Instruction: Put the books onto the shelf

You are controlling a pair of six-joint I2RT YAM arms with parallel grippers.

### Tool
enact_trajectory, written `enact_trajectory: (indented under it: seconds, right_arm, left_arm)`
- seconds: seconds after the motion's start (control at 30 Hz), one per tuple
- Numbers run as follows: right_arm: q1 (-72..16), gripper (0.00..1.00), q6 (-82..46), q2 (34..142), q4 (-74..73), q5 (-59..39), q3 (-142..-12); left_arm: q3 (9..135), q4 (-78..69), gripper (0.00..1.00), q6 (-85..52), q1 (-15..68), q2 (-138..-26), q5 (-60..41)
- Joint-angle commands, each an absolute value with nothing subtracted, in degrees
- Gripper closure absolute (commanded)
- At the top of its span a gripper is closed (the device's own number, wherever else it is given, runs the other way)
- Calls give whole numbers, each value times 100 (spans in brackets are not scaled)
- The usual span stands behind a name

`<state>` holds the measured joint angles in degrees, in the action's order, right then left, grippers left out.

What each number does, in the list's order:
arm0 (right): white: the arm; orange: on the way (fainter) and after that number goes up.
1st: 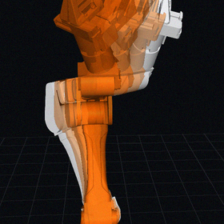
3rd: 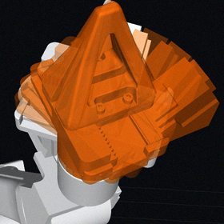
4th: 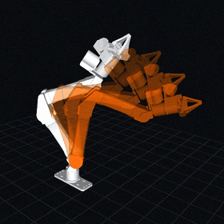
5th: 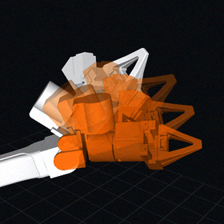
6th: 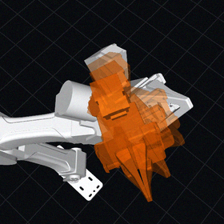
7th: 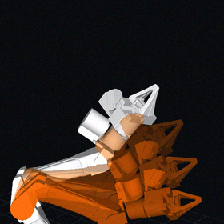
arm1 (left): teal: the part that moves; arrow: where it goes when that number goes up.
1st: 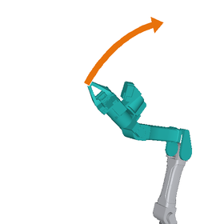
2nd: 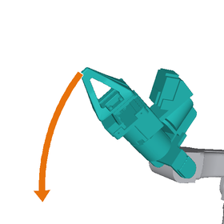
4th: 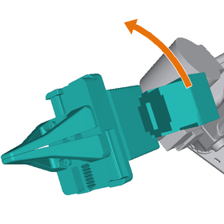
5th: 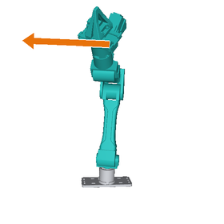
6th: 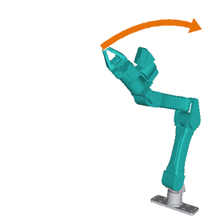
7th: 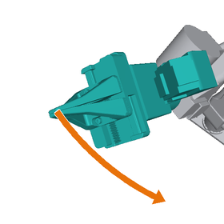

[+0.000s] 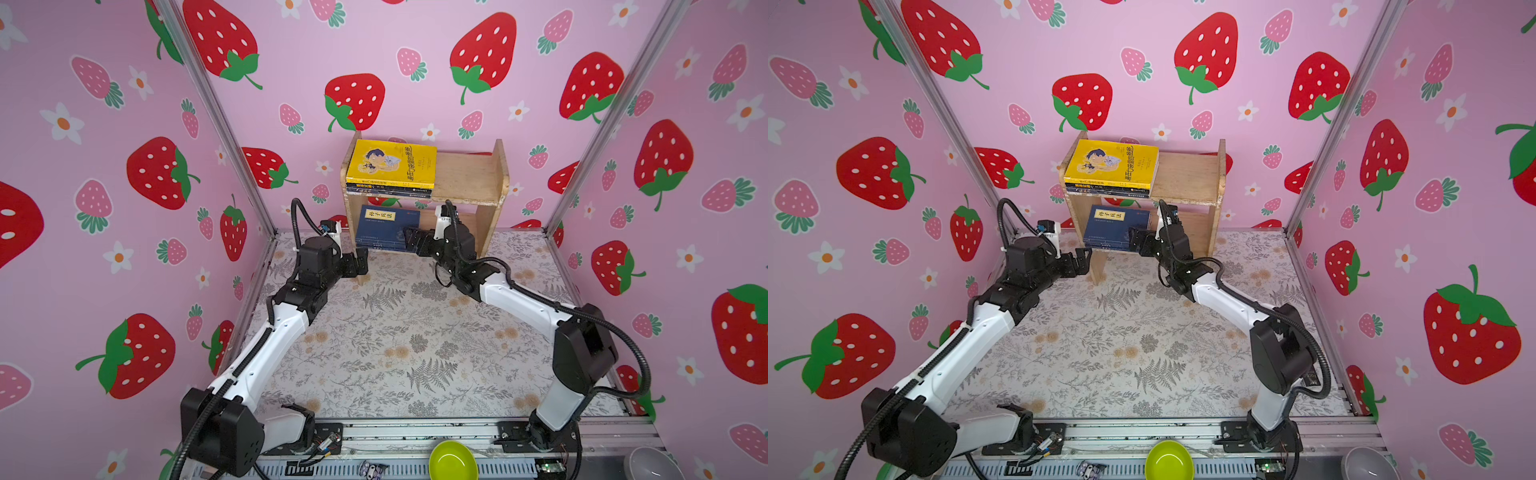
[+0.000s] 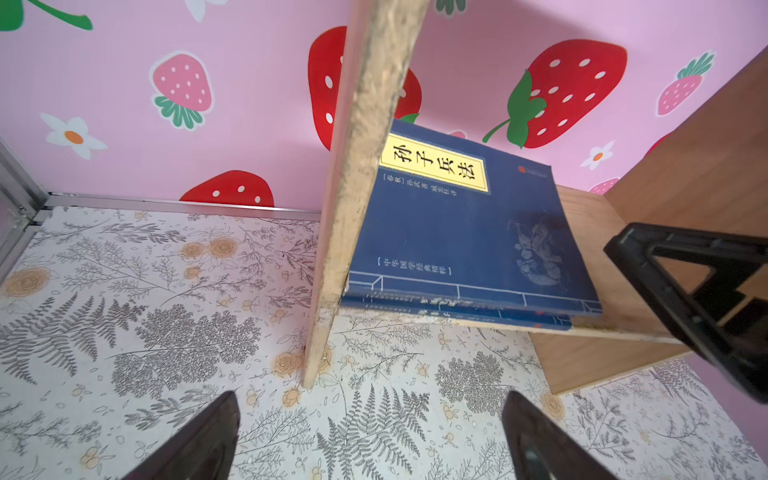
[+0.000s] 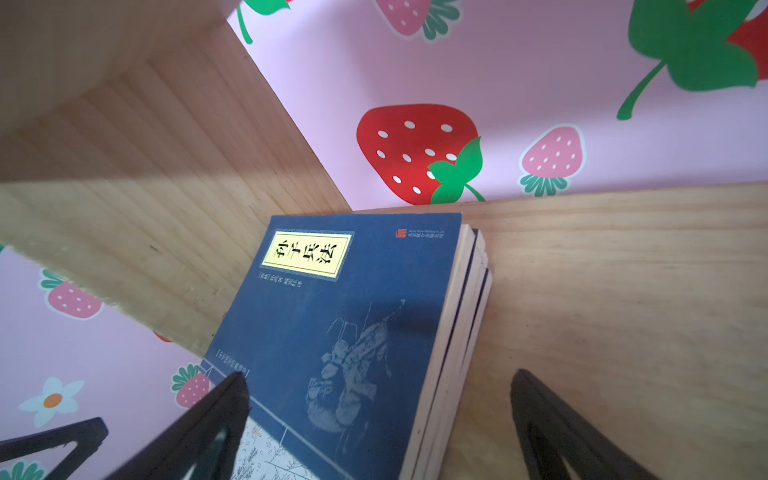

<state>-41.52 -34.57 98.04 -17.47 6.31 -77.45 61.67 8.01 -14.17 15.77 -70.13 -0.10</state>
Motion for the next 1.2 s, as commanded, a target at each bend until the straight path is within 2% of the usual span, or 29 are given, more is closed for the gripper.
enact_trajectory:
  seconds: [0.0,0.27,0.43,0.67,0.73,0.9,1.03,1.17]
  right_arm:
    - [-4166,0,-3061,9256,-1604,555,-7430]
    - [-4157,0,-2572,7859,-751,38,-6047]
    - [-4059,0,-2732,6473,-599,1243,-4486]
    - [-3131,0,-2786,5302,-463,2656,-3235]
    - [-2642,0,-2711,5263,-766,2949,-2899]
    - [-1636,0,-2467,5694,-1710,2912,-2481]
    - [-1264,0,-1955,6552,-2836,3192,-2341]
    - [-969,0,-1539,7596,-4219,2927,-2217]
  left_arm:
    - [5955,1132,1,-1292,1574,-6502,203]
    - [5294,1277,1,-1371,1464,-5549,1471]
    - [4451,794,1,-1320,1356,-5331,2488]
    - [3124,-717,1,-891,1143,-5634,2924]
    - [2615,-1563,1,-841,1095,-5854,3010]
    - [2069,-2935,0,-606,1005,-6557,3234]
    - [1905,-4186,0,-480,740,-7337,2817]
    - [1962,-5101,2,-209,688,-8184,2618]
